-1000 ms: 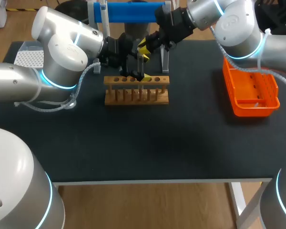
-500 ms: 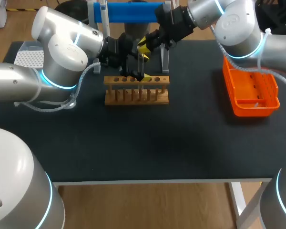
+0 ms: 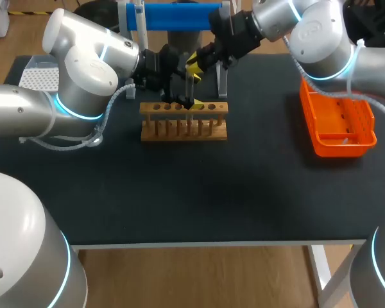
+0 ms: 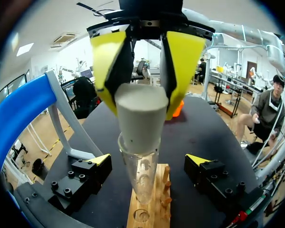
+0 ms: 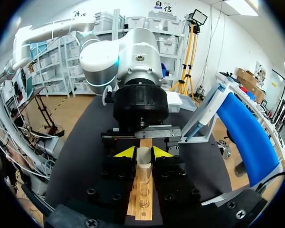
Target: Invert the test tube, pick up the pipette, mount the tip to pipette, aspirate from beaker and dispense into the tube, eject the tip, return the pipette, and cap with the stopper.
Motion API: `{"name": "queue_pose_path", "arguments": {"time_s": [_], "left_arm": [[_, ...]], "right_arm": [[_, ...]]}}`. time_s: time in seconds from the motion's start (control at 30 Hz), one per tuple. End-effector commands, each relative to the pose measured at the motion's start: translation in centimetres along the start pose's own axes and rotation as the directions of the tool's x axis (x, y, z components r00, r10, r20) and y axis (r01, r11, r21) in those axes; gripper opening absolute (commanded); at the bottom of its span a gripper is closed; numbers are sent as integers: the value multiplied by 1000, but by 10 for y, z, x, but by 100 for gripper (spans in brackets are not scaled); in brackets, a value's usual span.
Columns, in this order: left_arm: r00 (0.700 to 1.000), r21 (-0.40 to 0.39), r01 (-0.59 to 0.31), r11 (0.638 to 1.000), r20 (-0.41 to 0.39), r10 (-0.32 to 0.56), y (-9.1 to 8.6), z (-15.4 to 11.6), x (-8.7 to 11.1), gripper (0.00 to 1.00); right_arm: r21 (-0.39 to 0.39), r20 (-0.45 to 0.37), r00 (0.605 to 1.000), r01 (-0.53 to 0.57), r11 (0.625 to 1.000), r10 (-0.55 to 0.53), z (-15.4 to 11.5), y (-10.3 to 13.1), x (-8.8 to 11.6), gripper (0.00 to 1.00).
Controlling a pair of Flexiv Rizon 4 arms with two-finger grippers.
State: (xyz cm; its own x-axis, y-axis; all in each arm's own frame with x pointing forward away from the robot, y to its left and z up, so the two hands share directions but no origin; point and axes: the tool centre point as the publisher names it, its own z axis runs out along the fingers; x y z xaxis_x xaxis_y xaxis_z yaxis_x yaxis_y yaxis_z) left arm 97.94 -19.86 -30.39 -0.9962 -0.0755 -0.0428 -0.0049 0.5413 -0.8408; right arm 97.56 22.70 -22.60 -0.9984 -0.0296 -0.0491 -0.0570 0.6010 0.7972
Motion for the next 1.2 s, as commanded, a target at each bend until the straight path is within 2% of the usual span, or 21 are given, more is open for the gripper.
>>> {"name": "queue_pose_path", "arguments": {"time_s": [0.03,1.17,1.2], "left_arm": [[1000,-2,0,1000,-5,0,0,-1,-1,100],[1000,-2,0,1000,-5,0,0,-1,-1,100],[1000,-2,0,1000,-5,0,0,-1,-1,100]], "right_arm": [[4,-2,1000,1,1000,-1,2,0,0,0],[33,-10,1000,-6,999,6,8,-11,3,0],[34,-8,1000,-5,999,6,8,-11,3,21]]}}
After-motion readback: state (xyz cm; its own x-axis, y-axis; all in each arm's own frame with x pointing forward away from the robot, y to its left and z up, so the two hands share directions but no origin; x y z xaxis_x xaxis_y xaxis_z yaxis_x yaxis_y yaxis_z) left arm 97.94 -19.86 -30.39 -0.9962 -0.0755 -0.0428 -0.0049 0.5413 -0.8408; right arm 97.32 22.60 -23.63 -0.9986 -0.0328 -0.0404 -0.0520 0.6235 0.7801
